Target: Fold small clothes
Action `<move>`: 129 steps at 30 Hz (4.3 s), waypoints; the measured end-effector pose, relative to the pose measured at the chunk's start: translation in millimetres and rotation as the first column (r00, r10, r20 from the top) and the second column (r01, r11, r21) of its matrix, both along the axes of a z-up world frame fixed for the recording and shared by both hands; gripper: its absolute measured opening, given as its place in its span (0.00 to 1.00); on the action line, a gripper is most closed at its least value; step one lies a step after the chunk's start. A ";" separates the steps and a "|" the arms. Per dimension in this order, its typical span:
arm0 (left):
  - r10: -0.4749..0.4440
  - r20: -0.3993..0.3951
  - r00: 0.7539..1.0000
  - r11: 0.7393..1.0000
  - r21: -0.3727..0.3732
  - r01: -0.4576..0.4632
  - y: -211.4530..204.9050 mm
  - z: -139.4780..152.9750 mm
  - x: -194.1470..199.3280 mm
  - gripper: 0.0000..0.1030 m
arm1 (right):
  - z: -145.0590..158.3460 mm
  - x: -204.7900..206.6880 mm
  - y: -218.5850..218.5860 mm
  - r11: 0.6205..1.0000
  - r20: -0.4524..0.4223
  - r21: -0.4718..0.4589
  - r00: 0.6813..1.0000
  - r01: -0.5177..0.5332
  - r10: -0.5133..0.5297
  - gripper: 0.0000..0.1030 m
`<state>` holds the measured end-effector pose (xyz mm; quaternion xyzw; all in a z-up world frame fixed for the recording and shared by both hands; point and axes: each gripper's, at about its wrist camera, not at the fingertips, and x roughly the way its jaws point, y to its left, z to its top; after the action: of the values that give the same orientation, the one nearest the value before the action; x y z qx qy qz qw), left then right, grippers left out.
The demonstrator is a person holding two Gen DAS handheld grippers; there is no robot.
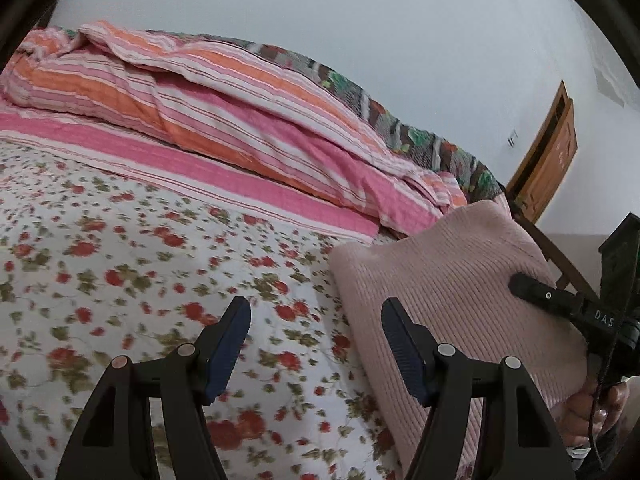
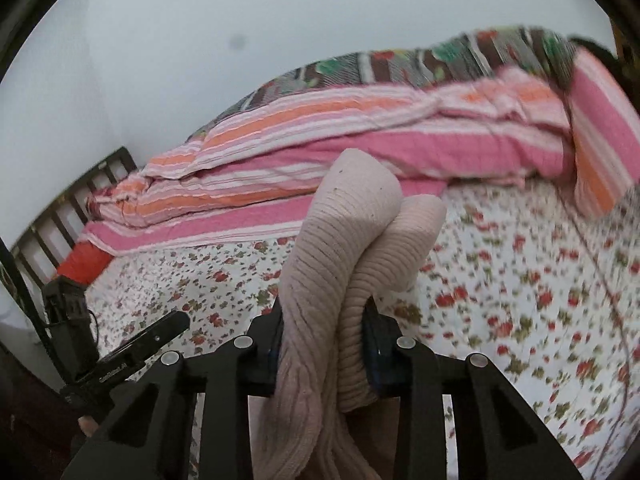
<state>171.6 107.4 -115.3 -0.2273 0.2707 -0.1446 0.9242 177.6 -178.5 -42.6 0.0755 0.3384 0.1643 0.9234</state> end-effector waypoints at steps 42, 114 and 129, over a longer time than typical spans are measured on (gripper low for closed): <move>0.042 -0.113 0.993 0.980 0.199 -0.019 -25.1 -35.6 74.1 0.64 | -106.5 101.8 50.0 0.983 0.001 -0.176 0.999 0.051 -0.051 0.14; 0.156 -0.081 0.984 0.943 0.308 -0.124 25.0 20.0 -7.4 0.38 | -108.3 90.4 57.2 0.994 -0.160 0.097 0.985 -0.051 0.066 0.20; 0.204 -0.117 0.972 0.931 0.332 -0.155 23.8 13.8 2.3 0.40 | -96.4 83.9 58.7 0.994 -0.113 0.075 0.990 -0.079 0.087 0.16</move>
<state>173.8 131.2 -101.5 -0.1083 0.3371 0.0038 0.9352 261.5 -119.7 -138.9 0.1032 0.3886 0.2097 0.8913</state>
